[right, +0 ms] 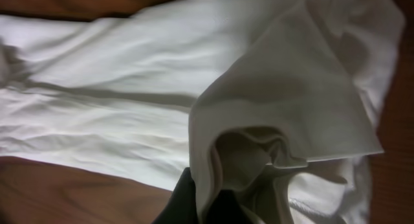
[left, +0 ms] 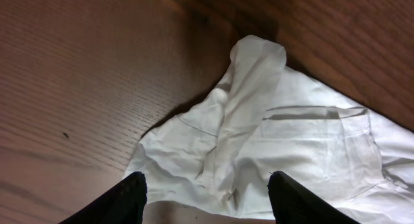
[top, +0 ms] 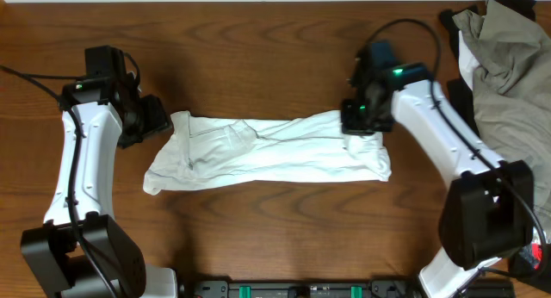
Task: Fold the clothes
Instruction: 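Carry the right end leftward with the right gripper, folding it over the middle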
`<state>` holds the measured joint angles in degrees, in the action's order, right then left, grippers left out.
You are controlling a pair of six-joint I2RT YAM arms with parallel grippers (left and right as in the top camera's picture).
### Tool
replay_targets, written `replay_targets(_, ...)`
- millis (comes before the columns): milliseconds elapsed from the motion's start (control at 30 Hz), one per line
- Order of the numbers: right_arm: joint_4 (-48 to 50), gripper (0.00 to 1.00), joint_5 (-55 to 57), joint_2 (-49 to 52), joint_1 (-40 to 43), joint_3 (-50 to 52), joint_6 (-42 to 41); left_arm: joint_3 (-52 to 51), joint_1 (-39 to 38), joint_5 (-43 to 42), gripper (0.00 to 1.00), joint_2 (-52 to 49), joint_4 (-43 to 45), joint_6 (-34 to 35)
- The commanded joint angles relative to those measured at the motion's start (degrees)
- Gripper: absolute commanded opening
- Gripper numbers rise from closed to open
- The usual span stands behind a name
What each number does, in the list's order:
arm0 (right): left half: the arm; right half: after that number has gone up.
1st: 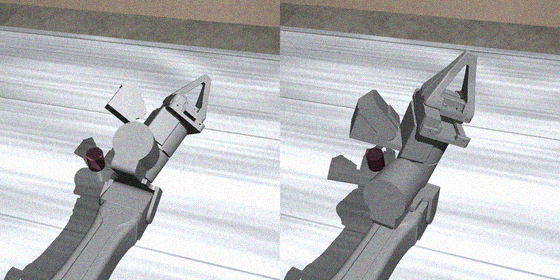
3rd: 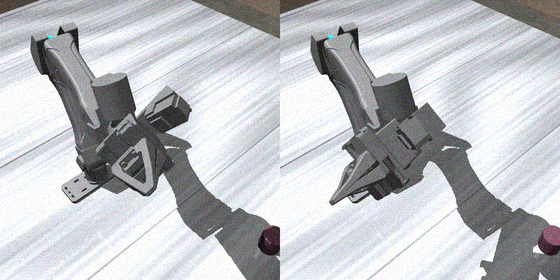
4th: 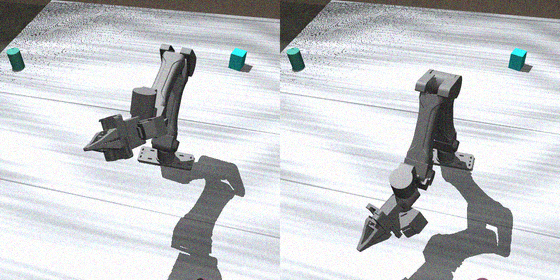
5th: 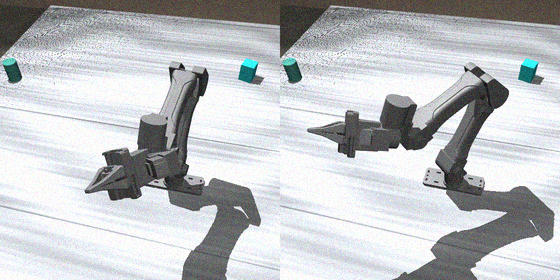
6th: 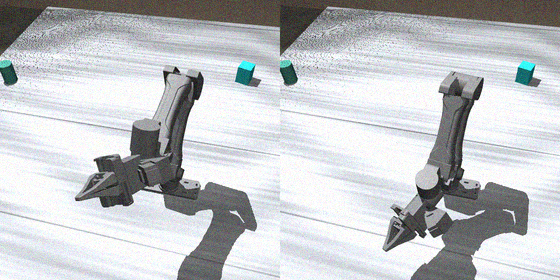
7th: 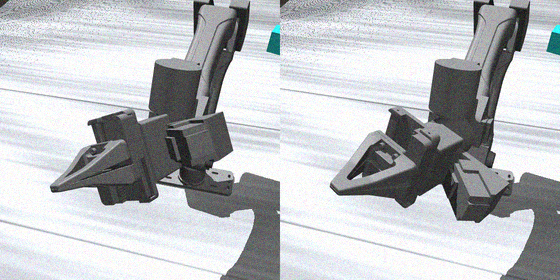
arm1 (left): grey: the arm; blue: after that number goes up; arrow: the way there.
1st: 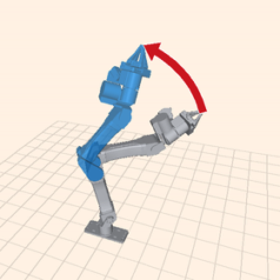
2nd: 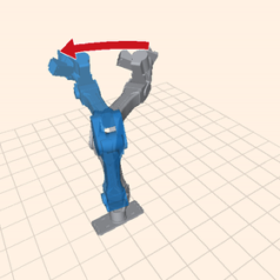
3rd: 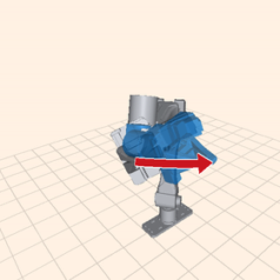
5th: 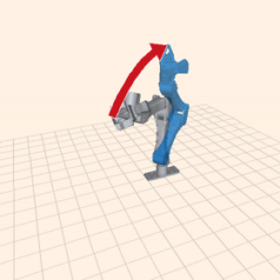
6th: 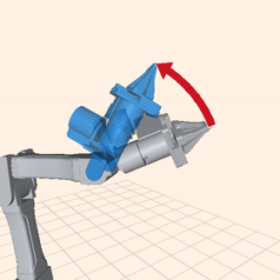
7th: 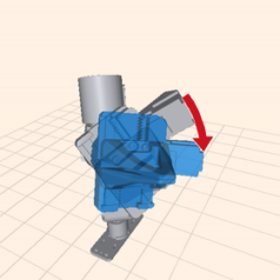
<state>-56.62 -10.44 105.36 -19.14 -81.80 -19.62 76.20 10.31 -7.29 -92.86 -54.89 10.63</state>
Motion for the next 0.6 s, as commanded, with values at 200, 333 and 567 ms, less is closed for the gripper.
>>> replay_targets(200,6.47,0.01,4.28,0.61,-9.70,-0.52,-6.08,0.04,0.28,0.42,0.63,-0.37,-0.33,-0.26)
replay_targets(333,7.76,0.01,4.24,1.20,-12.09,-0.50,-6.78,0.04,0.28,0.42,0.63,-0.37,-0.33,-0.26)
replay_targets(567,8.04,0.01,4.22,3.56,-14.64,-0.48,-6.93,0.04,0.28,0.42,0.63,-0.37,-0.33,-0.04)
